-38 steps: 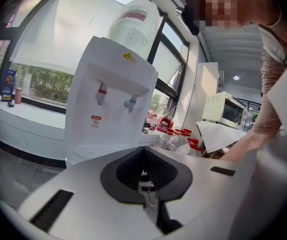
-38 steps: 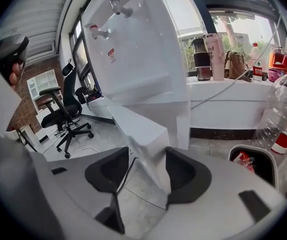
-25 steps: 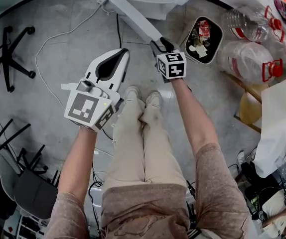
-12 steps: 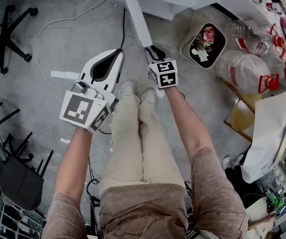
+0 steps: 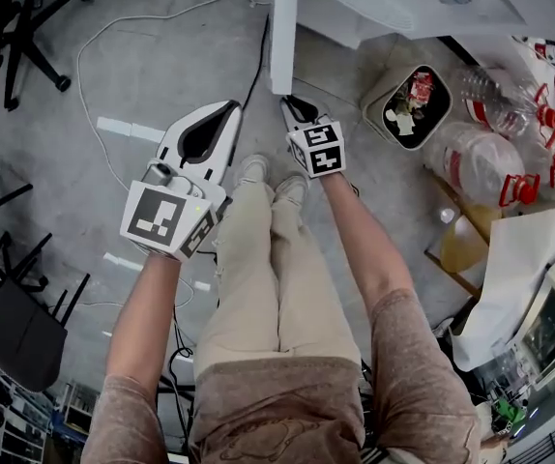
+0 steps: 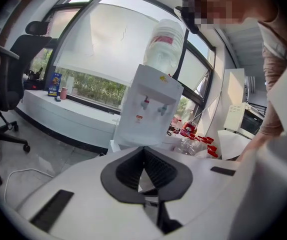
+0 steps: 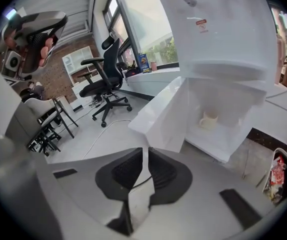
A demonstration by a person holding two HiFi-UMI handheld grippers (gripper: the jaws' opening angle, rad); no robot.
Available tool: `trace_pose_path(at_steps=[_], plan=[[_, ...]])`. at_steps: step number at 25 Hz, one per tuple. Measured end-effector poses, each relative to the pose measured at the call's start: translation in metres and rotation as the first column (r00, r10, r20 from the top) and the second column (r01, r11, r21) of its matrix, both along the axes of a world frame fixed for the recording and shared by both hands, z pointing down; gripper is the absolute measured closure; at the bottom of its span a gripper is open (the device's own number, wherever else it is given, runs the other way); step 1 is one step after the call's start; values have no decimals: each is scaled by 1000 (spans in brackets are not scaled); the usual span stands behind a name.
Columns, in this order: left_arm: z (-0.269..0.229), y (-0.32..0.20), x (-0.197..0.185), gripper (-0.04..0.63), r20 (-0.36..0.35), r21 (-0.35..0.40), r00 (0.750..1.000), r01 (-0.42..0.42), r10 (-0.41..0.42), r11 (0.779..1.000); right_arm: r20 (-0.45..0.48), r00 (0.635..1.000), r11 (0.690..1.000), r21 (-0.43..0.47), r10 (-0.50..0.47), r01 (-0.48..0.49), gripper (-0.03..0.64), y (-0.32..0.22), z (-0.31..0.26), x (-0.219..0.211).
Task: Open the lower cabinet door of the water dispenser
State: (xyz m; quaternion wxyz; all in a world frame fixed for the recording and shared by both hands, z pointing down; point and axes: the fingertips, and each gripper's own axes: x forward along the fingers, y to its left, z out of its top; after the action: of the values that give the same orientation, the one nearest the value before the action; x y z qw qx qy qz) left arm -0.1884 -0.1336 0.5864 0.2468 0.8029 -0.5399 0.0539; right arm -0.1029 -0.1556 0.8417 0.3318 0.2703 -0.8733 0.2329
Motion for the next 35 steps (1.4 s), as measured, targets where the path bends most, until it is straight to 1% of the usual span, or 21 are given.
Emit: trace_pose_path(at_steps=[4,8,14,17,18,19,20,23,26,29,35], plan=[[-1,8,-17,578,-12,-4,999,36,-36,999,-10,999,999,2,-39,39,575,4,-1,-17],[1,17,-34,578,4,-18,999,52,-52,998,8,999,999,-15,-43,43,572,10,-1,-36],[5,23,-42,578,-2,-30,998,68,-69,997,6,997,997,-16,-79,79,574,10,-2,-49],[6,26,-45,578,-5,-38,997,71,-71,997,25,997,997,-20,-70,71,574,11,-4,-58],[7,27,-45,578,-4,-42,997,71,-71,997,40,997,998,-22,-65,66,580,12,-8,-61],[7,28,-45,578,-4,-46,998,69,-69,997,53,996,998,-21,-66,67,606,14,-12,-64],[7,29,-45,578,-4,-51,998,67,-67,996,63,995,997,-15,-76,77,609,17,-17,-67],[2,31,-42,578,-5,-54,998,61,-61,997,86,991,995,4,-102,102,609,23,-36,-73],[-10,34,-38,578,-4,-55,999,54,-54,997,113,990,996,15,-88,87,611,24,-61,-74],[-26,37,-32,578,0,-54,999,37,-37,998,140,985,995,45,-100,95,611,28,-96,-73],[-71,44,-21,578,12,-39,1000,5,-4,999,211,976,994,101,-54,33,611,22,-185,-54]])
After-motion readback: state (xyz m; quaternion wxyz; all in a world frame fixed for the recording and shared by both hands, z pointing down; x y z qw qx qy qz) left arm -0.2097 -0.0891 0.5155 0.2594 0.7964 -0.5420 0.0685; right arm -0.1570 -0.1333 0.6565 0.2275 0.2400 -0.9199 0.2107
